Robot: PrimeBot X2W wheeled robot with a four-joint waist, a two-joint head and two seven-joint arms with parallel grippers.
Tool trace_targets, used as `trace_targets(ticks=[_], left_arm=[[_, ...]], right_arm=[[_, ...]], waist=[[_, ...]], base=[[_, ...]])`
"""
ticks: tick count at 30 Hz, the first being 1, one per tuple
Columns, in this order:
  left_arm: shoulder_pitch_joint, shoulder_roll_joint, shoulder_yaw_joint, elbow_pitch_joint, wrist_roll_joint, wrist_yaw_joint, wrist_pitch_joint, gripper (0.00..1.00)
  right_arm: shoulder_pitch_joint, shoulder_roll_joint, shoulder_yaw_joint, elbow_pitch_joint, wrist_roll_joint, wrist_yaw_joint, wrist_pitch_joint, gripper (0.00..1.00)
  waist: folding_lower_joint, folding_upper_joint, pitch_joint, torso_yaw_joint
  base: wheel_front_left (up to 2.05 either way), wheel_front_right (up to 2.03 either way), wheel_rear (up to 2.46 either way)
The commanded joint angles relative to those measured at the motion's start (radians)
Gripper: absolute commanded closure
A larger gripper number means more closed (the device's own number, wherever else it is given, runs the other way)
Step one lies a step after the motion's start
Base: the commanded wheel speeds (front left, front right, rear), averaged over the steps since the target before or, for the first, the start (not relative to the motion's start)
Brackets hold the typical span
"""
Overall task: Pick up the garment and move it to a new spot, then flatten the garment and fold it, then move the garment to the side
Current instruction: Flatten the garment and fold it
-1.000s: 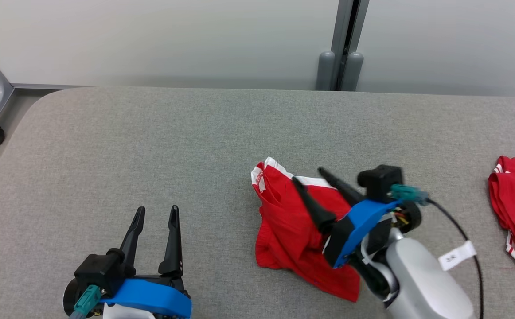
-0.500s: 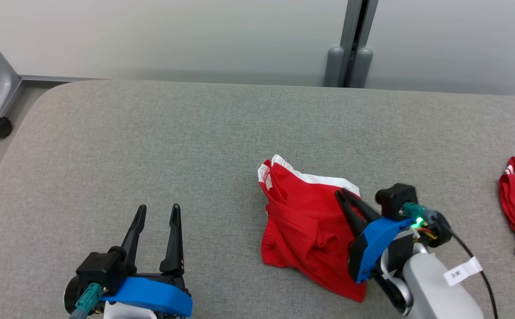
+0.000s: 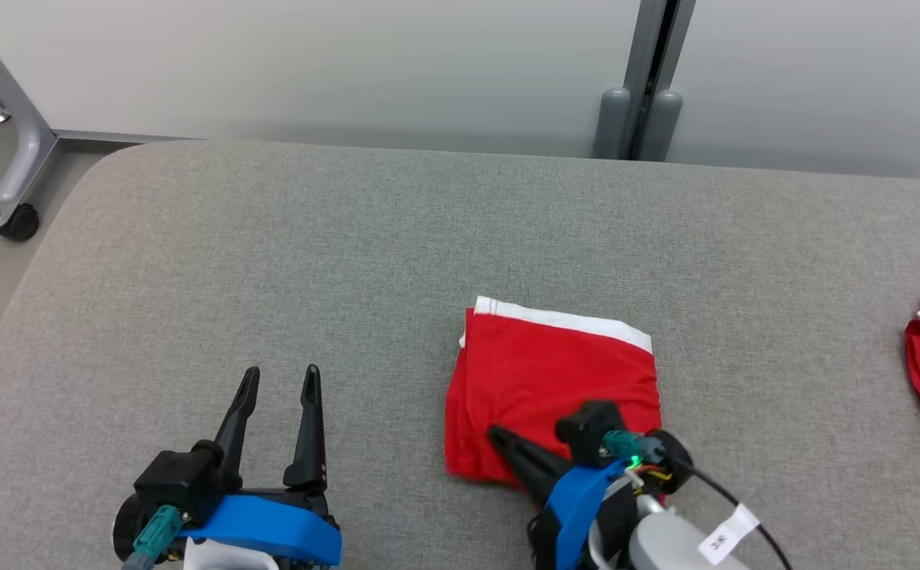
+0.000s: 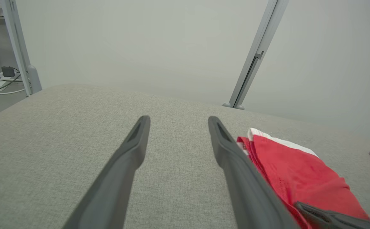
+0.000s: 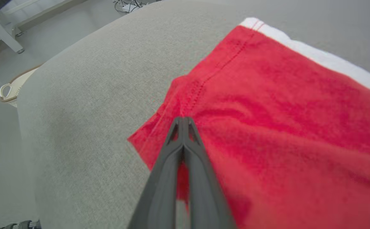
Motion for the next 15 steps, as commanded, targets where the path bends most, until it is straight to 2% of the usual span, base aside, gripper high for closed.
trace_targets(ticks=[1, 9, 15], left_arm=[[-0.004, 0.004, 0.002, 0.002, -0.005, 0.001, -0.005, 0.00], [-0.010, -0.001, 0.010, 0.009, -0.002, -0.004, -0.006, 0.00], [-0.007, -0.003, 0.019, 0.017, 0.001, -0.006, -0.007, 0.00]], right_arm=[[0.006, 0.003, 0.026, -0.007, 0.024, 0.000, 0.007, 1.00], [-0.044, 0.007, 0.141, 0.045, 0.082, 0.000, 0.004, 1.00], [-0.094, 0.011, 0.192, 0.070, 0.092, 0.000, -0.057, 1.00]], waist=[[0.0000, 0.0000, 0.001, -0.001], [0.0000, 0.0000, 0.008, -0.008], [0.0000, 0.0000, 0.002, -0.020]], base=[[0.00, 0.00, 0.00], [0.00, 0.00, 0.00], [0.00, 0.00, 0.00]])
